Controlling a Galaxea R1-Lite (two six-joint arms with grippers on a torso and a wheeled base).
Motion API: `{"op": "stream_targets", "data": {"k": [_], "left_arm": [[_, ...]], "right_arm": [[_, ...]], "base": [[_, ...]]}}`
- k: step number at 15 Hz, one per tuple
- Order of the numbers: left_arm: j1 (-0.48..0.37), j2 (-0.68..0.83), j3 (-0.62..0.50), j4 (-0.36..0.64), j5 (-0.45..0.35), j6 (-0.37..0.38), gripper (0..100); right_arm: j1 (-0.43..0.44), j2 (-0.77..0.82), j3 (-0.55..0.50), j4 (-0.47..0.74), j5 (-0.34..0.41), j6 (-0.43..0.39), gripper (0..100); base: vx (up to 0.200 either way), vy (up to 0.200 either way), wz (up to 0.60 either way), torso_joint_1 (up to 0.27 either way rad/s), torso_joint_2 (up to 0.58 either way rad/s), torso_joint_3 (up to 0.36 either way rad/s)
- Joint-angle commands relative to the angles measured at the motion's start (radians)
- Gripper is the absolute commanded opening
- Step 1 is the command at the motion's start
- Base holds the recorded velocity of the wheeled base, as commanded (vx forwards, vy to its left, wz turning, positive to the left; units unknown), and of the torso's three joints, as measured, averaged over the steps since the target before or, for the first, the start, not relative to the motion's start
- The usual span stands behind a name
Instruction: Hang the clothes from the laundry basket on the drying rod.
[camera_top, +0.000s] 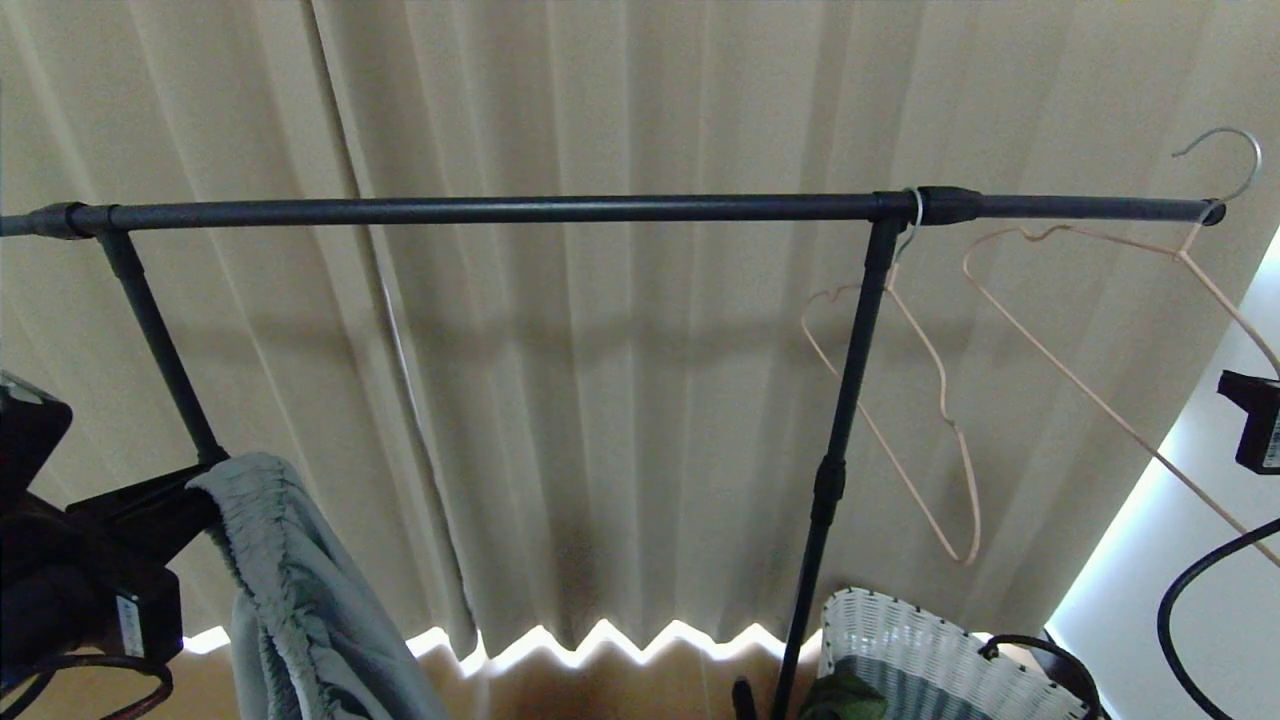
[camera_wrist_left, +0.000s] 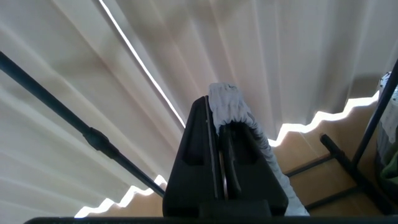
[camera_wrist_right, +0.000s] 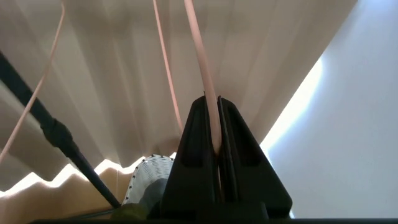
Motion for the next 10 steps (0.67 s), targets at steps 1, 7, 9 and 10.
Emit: {"op": "stream_targets", "data": {"k": [1,7,9,10], "left_arm": [[0.004,0.005,0.002,-0.001,0.001,0.000,0],[0.005,-0.001,0.005,-0.001,0.001,0.001,0],[0.005,-0.001,0.005,-0.001,0.001,0.000,0],[0.005,-0.001,0.005,-0.001,0.001,0.000,0]], "right_arm": [[0.000,-0.048,0.019,0.000,0.000,-0.002,0],[0.003,-0.051,0.028,-0.002,-0.002,-0.002,0],[0.004,-0.052,0.036,-0.006,-0.002,-0.002,0],[0.004,-0.052,0.040,-0.008,-0.002,-0.004,0]], "base": [[-0.200,0.000,0.00,0.002,0.00,0.002],[-0.200,0.000,0.00,0.004,0.00,0.002],[-0.200,0.000,0.00,-0.002,0.00,0.000],[-0.200,0.000,0.00,-0.002,0.00,0.007]]}}
